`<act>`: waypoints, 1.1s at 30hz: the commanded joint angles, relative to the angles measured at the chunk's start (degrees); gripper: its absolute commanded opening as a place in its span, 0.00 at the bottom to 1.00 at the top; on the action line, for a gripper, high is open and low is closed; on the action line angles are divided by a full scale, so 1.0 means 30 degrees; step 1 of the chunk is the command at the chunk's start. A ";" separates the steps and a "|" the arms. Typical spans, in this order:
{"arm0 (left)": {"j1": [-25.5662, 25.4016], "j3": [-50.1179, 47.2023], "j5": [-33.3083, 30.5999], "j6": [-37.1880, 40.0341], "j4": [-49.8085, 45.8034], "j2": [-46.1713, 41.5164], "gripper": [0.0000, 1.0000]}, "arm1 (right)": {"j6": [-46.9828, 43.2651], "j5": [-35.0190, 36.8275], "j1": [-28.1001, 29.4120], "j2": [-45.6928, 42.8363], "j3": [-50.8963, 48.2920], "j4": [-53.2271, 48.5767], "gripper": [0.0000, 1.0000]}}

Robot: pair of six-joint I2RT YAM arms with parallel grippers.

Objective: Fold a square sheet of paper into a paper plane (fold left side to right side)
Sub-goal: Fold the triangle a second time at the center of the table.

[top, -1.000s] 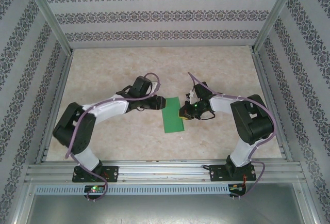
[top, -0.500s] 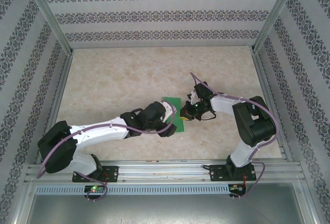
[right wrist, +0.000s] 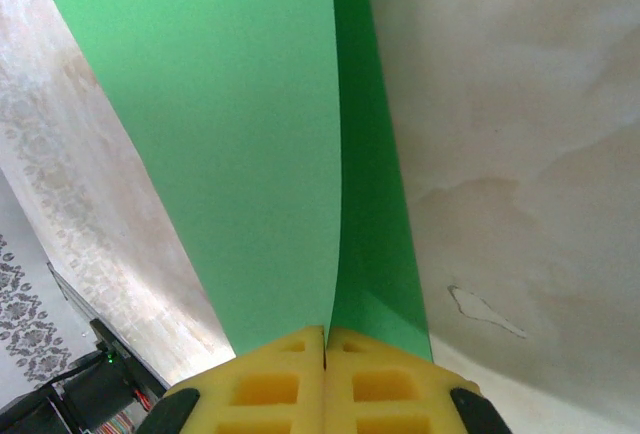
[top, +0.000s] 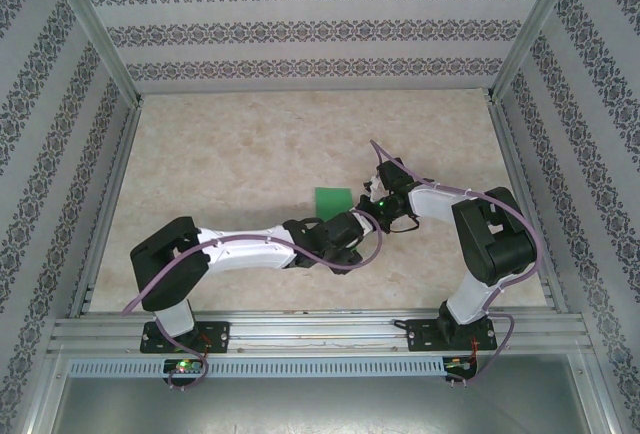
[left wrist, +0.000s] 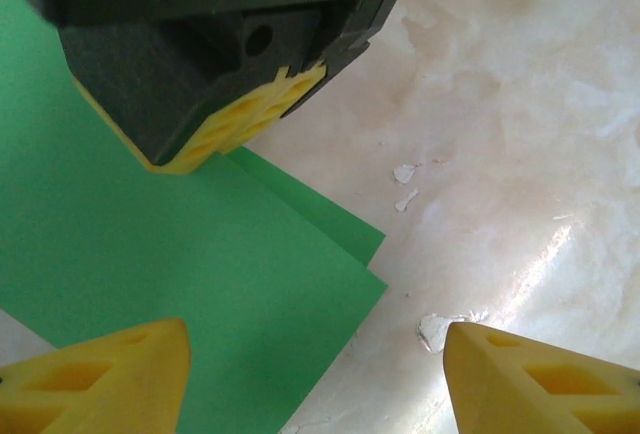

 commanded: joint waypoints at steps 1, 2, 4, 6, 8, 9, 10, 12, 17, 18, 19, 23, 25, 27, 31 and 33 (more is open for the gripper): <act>-0.0303 0.0807 -0.0892 0.0548 -0.0975 0.0601 0.68 | 0.0149 -0.0307 0.0172 -0.0380 0.0507 -0.0317 0.01; -0.0330 0.0978 -0.1045 0.0603 -0.1029 0.0804 0.68 | 0.0153 -0.0287 0.0172 -0.0358 0.0507 -0.0334 0.01; -0.0362 0.1284 -0.1299 0.0770 -0.1077 0.1133 0.68 | 0.0125 -0.0305 0.0172 -0.0358 0.0530 -0.0301 0.01; -0.0362 0.1552 -0.1556 0.0946 -0.1091 0.1425 0.69 | 0.0123 -0.0278 0.0172 -0.0358 0.0536 -0.0316 0.01; -0.0362 0.1730 -0.1846 0.1067 -0.1078 0.1675 0.69 | 0.0153 -0.0278 0.0172 -0.0402 0.0533 -0.0305 0.01; -0.0362 0.1782 -0.1951 0.1130 -0.1048 0.1798 0.69 | 0.0153 -0.0278 0.0172 -0.0388 0.0536 -0.0317 0.01; -0.0358 0.1837 -0.2074 0.1181 -0.1004 0.1926 0.70 | 0.0138 -0.0281 0.0172 -0.0398 0.0536 -0.0301 0.01; -0.0362 0.1984 -0.2346 0.1311 -0.1043 0.2222 0.70 | 0.0153 -0.0249 0.0172 -0.0366 0.0507 -0.0301 0.01; -0.0361 0.2106 -0.2486 0.1343 -0.1022 0.2619 0.60 | 0.0149 -0.0220 0.0142 -0.0373 0.0477 -0.0301 0.01; -0.0334 0.2116 -0.2469 0.1313 -0.0990 0.2635 0.55 | 0.0124 -0.0194 0.0142 -0.0359 0.0477 -0.0316 0.02; -0.0333 0.2111 -0.2453 0.1284 -0.0988 0.2601 0.51 | 0.0124 -0.0191 0.0142 -0.0366 0.0477 -0.0330 0.02; -0.0333 0.2036 -0.2336 0.1224 -0.0974 0.2418 0.34 | 0.0094 -0.0030 0.0143 -0.0358 0.0506 -0.0387 0.03; -0.0333 0.1985 -0.2169 0.1226 -0.0865 0.2246 0.29 | 0.0043 0.0000 0.0128 -0.0347 0.0536 -0.0461 0.04; -0.0331 0.1817 -0.2052 0.1226 -0.0728 0.2069 0.27 | 0.0014 0.0044 0.0147 -0.0358 0.0591 -0.0477 0.05; -0.0303 0.1677 -0.1897 0.1093 -0.0666 0.1766 0.22 | -0.0081 0.0157 0.0113 -0.0417 0.0701 -0.0654 0.06; -0.0274 0.1622 -0.1741 0.1003 -0.0637 0.1641 0.17 | -0.0081 0.0249 0.0113 -0.0417 0.0712 -0.0643 0.07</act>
